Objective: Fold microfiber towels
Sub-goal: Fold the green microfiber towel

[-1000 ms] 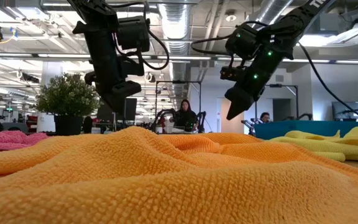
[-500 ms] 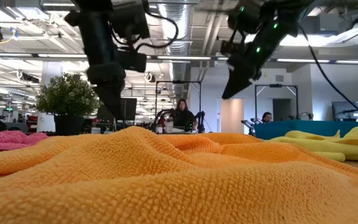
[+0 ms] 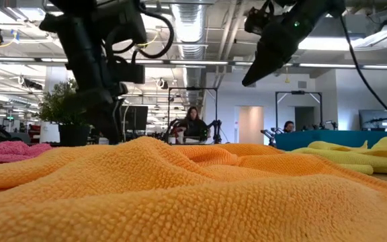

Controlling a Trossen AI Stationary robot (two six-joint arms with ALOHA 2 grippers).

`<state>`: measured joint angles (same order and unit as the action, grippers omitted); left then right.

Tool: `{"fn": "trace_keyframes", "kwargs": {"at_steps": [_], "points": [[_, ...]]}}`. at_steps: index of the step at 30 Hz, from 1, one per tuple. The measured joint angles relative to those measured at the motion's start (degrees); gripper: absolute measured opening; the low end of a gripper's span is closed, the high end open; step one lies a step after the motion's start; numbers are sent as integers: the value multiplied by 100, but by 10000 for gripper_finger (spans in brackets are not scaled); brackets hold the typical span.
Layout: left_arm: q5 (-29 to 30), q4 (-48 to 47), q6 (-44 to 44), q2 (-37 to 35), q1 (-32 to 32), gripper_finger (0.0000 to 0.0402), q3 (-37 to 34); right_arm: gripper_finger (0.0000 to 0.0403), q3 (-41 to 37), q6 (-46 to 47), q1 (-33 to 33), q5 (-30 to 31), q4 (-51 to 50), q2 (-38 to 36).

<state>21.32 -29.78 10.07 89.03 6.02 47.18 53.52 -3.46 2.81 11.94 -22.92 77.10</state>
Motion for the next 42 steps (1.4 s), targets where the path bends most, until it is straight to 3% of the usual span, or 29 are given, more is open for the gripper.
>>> {"fn": "trace_keyframes", "kwargs": {"at_steps": [8,12,26,32,42], "points": [[64,215,-294,424,-28,152,-102,187,0,0,-27,13,128,0],[384,349,-342,636,-25,145,-73,186,0,0,-7,13,138,1],[113,-630,-422,662,-24,6,556,182,0,4,-6,11,109,2],[150,-720,-696,662,-33,2,784,182,0,2,-16,11,0,2],[219,-389,-2230,740,-476,2,1432,182,-2,51,-16,11,-430,-355]]}}
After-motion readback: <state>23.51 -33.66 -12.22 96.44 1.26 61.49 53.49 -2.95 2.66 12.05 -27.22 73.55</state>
